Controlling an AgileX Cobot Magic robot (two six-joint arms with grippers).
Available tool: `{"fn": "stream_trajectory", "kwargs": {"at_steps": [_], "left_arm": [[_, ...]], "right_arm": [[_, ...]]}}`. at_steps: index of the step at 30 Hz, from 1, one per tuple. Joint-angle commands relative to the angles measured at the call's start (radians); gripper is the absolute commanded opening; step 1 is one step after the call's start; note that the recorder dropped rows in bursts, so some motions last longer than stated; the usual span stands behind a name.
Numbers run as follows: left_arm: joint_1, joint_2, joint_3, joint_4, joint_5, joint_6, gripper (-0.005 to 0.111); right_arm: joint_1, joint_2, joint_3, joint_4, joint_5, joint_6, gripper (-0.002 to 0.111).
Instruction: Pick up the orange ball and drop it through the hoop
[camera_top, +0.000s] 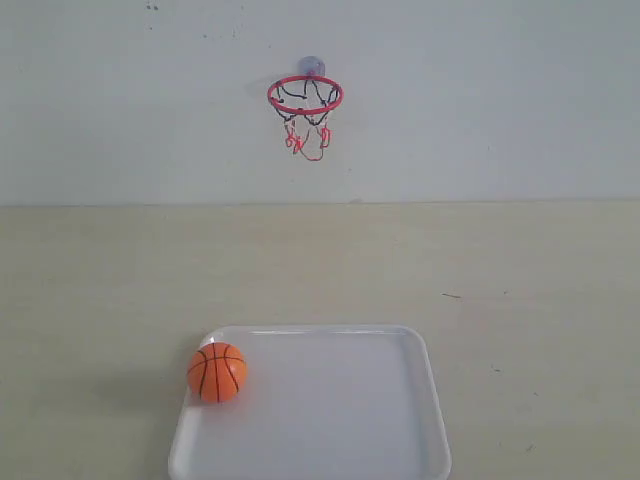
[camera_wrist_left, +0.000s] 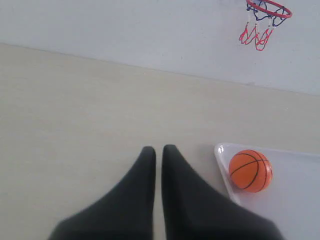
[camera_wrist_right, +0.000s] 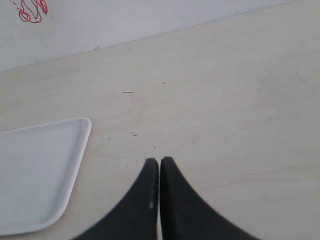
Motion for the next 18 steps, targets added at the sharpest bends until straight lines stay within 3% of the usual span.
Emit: {"fn": "stream_trajectory", "kwargs": {"at_steps": [1, 6, 10, 15, 18], "left_arm": [[0.002, -0.003, 0.003, 0.019, 0.002, -0.001, 0.004], [0.002, -0.003, 0.003, 0.048, 0.005, -0.001, 0.004], [0.002, -0.003, -0.013, -0.052, -0.042, -0.020, 0.004], [0.002, -0.003, -0.200, -0.239, -0.115, -0.028, 0.004], [0.000, -0.003, -0.291, -0.260, -0.117, -0.028, 0.004]], "right_arm": [[-0.007, -0.005, 0.000, -0.012, -0.005, -0.005, 0.000], [-0.007, -0.005, 0.000, -0.012, -0.005, -0.005, 0.000], [-0.007, -0.005, 0.000, -0.012, -0.005, -0.005, 0.000], [-0.007, -0.005, 0.000, -0.012, -0.005, -0.005, 0.000], [-0.007, -0.005, 0.000, -0.012, -0.005, -0.005, 0.000]]}}
